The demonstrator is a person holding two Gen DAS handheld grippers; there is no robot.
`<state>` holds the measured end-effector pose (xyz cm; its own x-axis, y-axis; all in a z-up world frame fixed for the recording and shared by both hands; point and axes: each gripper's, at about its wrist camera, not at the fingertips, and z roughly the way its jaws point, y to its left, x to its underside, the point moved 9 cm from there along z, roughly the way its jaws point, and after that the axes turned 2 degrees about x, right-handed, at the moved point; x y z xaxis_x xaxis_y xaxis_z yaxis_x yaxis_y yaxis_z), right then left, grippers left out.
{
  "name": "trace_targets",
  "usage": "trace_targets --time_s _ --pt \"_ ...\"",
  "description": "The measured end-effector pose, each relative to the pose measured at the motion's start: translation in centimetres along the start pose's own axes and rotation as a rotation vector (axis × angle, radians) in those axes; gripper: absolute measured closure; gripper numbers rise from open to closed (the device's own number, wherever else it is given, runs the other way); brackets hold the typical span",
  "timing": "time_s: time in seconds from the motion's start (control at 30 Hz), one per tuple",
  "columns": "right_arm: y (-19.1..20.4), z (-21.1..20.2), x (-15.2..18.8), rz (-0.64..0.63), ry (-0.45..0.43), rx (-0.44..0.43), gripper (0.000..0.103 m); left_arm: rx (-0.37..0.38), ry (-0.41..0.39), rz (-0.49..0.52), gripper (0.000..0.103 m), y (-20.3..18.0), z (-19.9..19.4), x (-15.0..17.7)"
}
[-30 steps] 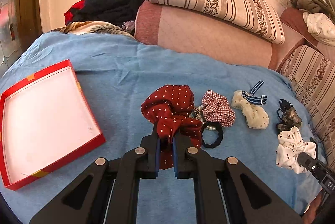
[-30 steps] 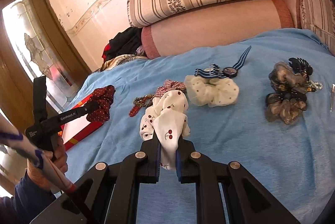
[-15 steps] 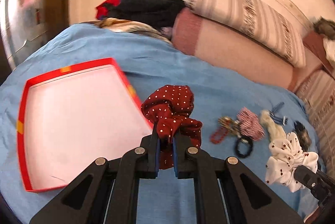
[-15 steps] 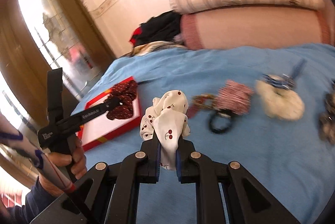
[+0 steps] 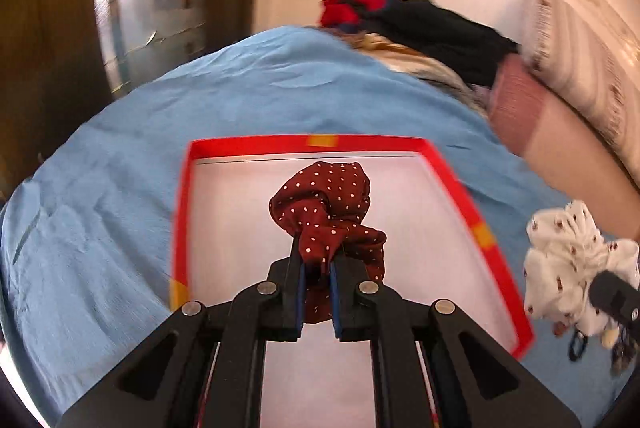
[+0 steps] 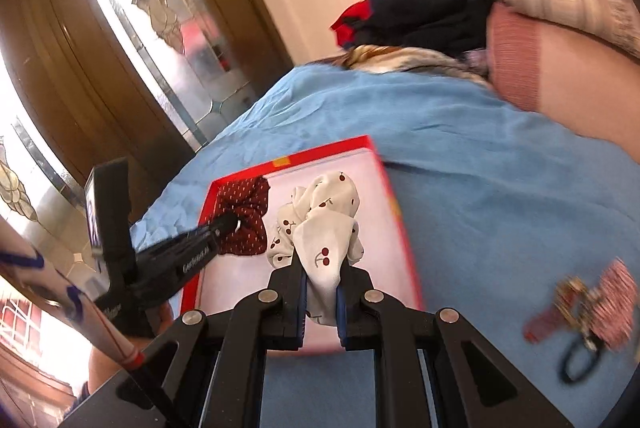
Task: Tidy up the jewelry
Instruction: 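Carry both scrunchies over the red-rimmed white box with both tools, then open both tools to drop the scrunchies into the box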
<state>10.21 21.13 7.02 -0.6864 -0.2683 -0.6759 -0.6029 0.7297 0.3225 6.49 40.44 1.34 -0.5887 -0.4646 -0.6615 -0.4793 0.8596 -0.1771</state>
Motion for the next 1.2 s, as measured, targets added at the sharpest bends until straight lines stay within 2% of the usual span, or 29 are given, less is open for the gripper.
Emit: trace_targets --time_s 0.23,0.33,0.67,0.73,0.77,0.8,0.83,0.87,0.9,1.03,1.2 --pt "2.3 8.9 -2.8 -0.012 0.091 -0.03 0.09 -0.038 0.023 -0.085 0.094 4.0 3.1 -1.6" --pt "2.6 12.0 -3.4 -0.014 0.111 -0.024 0.09 -0.021 0.031 -0.117 0.094 4.5 4.0 -2.2" --pt "3.1 17.0 -4.2 0.004 0.148 -0.026 0.089 -0.052 0.04 -0.111 0.093 4.4 5.5 -2.6" --pt "2.8 17.5 -4.1 0.012 0.155 -0.018 0.084 -0.067 0.04 -0.113 0.089 4.5 5.6 -2.7" --pt "2.5 17.7 -4.1 0.012 0.158 -0.001 0.083 -0.074 0.039 -0.116 0.08 4.7 5.6 -2.7" --pt "2.1 17.7 -4.1 0.011 0.157 0.02 0.068 -0.078 0.037 -0.119 0.073 4.8 5.6 -2.7" --pt "1.9 17.7 -4.1 0.008 0.152 0.034 0.046 -0.081 0.034 -0.118 0.06 4.9 5.5 -2.7" --pt "1.7 17.4 -4.2 0.0 0.135 0.053 0.037 -0.098 0.031 -0.114 0.05 4.9 5.4 -2.7" --pt "1.5 17.1 -4.3 -0.009 0.117 0.07 0.031 -0.102 0.027 -0.113 0.049 4.9 5.3 -2.7" --pt "0.4 15.9 -4.3 -0.012 0.072 0.086 0.029 -0.14 0.009 -0.098 0.039 4.9 4.7 -2.7" --pt "-1.0 14.5 -2.8 -0.002 0.085 0.122 0.029 -0.152 0.027 -0.081 0.039 4.8 4.3 -2.3"
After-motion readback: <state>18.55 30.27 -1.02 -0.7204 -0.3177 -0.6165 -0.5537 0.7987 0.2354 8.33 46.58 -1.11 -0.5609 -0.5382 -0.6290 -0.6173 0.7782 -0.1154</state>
